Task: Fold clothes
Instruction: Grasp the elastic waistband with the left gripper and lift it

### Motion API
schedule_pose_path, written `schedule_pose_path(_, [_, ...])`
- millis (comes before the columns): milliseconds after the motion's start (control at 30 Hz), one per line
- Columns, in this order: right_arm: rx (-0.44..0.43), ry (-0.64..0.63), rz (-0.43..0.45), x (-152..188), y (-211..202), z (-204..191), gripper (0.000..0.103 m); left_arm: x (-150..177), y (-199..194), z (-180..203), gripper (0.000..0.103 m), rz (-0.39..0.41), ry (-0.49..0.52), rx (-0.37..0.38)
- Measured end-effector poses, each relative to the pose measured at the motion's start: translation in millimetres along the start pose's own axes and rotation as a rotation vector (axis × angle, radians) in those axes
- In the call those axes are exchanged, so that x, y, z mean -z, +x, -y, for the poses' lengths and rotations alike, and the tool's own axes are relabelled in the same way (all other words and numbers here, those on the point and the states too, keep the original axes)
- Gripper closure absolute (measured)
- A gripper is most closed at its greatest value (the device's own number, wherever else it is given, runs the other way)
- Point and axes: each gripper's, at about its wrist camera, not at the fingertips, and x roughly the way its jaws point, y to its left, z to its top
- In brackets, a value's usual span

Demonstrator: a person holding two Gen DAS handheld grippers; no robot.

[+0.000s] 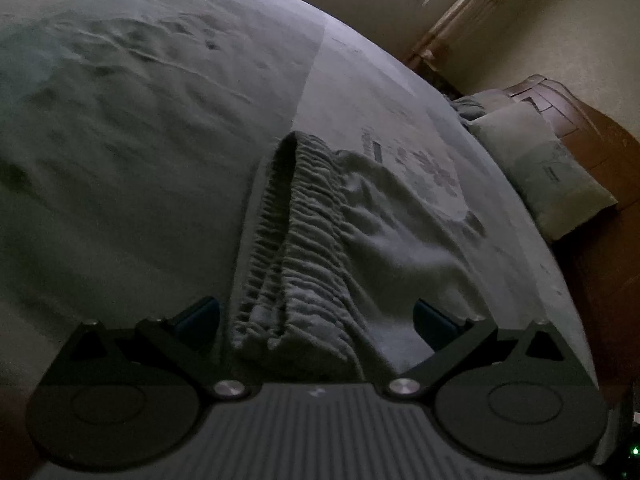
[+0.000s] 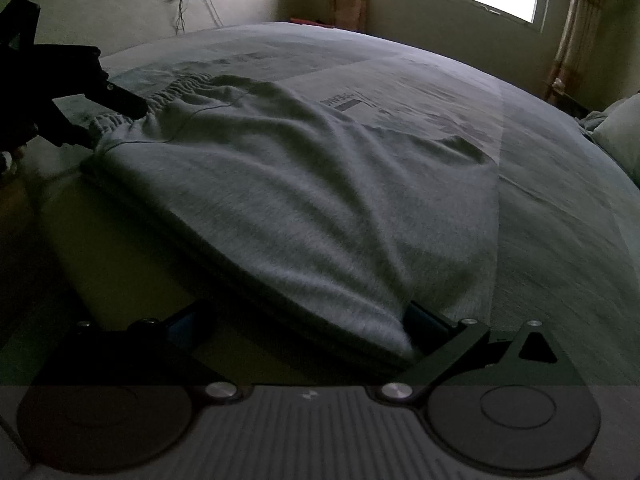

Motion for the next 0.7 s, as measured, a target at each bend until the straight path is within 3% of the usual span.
schedule_pose_path(700, [0.01,0.003,-0.009,-1.1,0.7,0.1,0.0,-3.7,8.7,5.6,0.001,-0.023,0.075,-0.014])
